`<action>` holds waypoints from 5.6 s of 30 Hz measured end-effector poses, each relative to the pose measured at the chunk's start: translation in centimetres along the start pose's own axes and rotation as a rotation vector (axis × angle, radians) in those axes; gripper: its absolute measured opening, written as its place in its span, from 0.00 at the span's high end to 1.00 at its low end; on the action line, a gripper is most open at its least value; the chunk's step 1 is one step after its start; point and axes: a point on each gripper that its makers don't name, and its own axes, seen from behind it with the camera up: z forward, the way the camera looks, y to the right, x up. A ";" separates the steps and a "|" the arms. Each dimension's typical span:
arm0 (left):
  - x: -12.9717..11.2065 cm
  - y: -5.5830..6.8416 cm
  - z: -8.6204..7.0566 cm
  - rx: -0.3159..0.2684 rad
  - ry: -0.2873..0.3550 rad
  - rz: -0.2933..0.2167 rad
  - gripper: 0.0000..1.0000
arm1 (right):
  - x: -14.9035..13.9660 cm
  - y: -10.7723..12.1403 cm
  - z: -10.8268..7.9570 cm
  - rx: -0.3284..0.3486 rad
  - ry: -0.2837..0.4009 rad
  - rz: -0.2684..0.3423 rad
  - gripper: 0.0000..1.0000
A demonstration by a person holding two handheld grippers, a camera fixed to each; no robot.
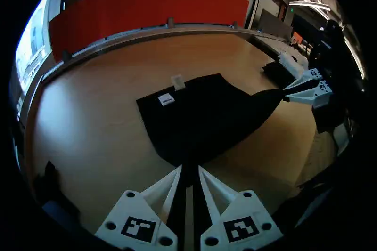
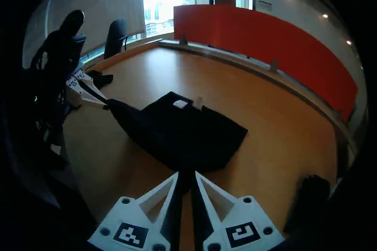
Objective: Fold towel
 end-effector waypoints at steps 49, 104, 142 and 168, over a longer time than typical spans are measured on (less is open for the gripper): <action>3.6 0.5 -1.1 -0.011 0.016 -0.036 0.92 | 2.1 0.9 -1.5 0.024 -0.027 -0.009 0.90; 2.9 -5.8 11.8 0.127 -0.089 -0.047 0.62 | -2.1 8.6 10.2 -0.057 -0.183 0.050 0.60; 5.8 -9.9 11.6 0.222 -0.047 -0.027 0.10 | -0.1 13.1 10.9 -0.163 -0.141 0.044 0.12; 3.1 -10.0 8.5 0.244 -0.045 -0.076 0.05 | -0.7 10.4 8.0 -0.172 -0.106 0.078 0.10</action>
